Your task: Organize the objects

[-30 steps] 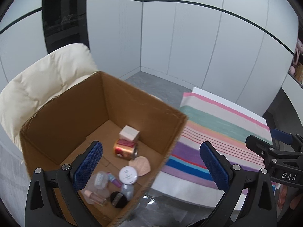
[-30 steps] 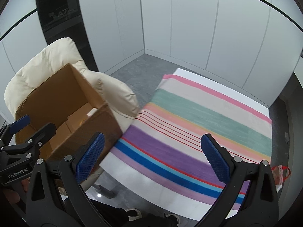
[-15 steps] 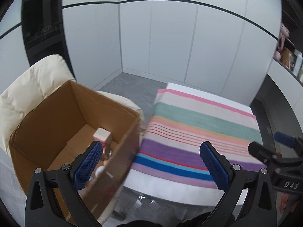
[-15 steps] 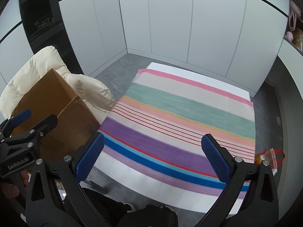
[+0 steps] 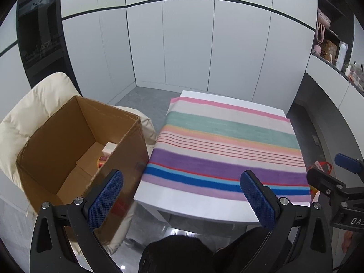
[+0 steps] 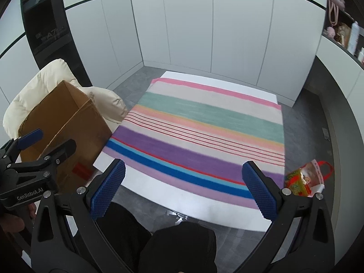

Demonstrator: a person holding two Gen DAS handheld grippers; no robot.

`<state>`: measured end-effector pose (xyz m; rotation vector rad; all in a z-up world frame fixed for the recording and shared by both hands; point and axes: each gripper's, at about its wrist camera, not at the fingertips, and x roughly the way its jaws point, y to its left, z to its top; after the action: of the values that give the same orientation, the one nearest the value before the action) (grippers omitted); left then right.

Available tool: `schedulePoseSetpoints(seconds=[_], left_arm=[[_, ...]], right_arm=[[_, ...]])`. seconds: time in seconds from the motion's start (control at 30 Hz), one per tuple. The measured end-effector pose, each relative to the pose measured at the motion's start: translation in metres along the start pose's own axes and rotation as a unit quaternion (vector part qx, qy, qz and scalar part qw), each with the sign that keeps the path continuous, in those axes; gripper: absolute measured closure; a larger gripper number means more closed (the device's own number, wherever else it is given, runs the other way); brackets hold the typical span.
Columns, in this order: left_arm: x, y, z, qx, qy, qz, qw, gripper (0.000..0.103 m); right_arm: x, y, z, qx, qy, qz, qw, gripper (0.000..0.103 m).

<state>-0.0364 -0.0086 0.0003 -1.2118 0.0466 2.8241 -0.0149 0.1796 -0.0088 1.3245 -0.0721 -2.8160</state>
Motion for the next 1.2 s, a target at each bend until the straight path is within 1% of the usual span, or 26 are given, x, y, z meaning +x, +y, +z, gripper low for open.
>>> schedulePoseSetpoints(seconds=[0.07, 0.17, 0.23, 0.43, 0.67, 0.87, 1.0, 1.2], left_arm=[[-0.007, 0.0, -0.004, -0.004, 0.001, 0.0, 1.0, 0.0], [-0.017, -0.002, -0.011, -0.001, -0.003, 0.01, 0.9999, 0.0], [-0.018, -0.003, -0.014, -0.007, 0.005, 0.003, 1.0, 0.0], [-0.016, -0.005, -0.014, -0.011, -0.001, 0.01, 0.9999, 0.0], [-0.01, -0.008, -0.019, -0.01, 0.008, 0.013, 0.9998, 0.0], [-0.014, -0.011, -0.02, -0.008, -0.004, 0.019, 0.9998, 0.0], [-0.012, -0.015, -0.022, -0.004, -0.001, 0.023, 0.9997, 0.0], [-0.011, -0.016, -0.023, -0.004, 0.001, 0.017, 0.9998, 0.0]], right_arm=[[-0.008, -0.006, -0.008, 0.006, 0.001, 0.0, 1.0, 0.0], [-0.017, -0.013, -0.017, 0.015, 0.001, -0.001, 1.0, 0.0], [-0.02, -0.015, -0.019, 0.017, 0.002, -0.005, 1.0, 0.0], [-0.016, -0.018, -0.024, 0.014, 0.011, -0.008, 1.0, 0.0], [-0.011, -0.016, -0.024, 0.009, 0.015, -0.011, 1.0, 0.0], [-0.009, -0.012, -0.026, 0.003, 0.016, -0.009, 1.0, 0.0], [-0.007, -0.012, -0.027, 0.002, 0.018, -0.009, 1.0, 0.0], [-0.006, -0.009, -0.028, 0.002, 0.022, -0.004, 1.0, 0.0]])
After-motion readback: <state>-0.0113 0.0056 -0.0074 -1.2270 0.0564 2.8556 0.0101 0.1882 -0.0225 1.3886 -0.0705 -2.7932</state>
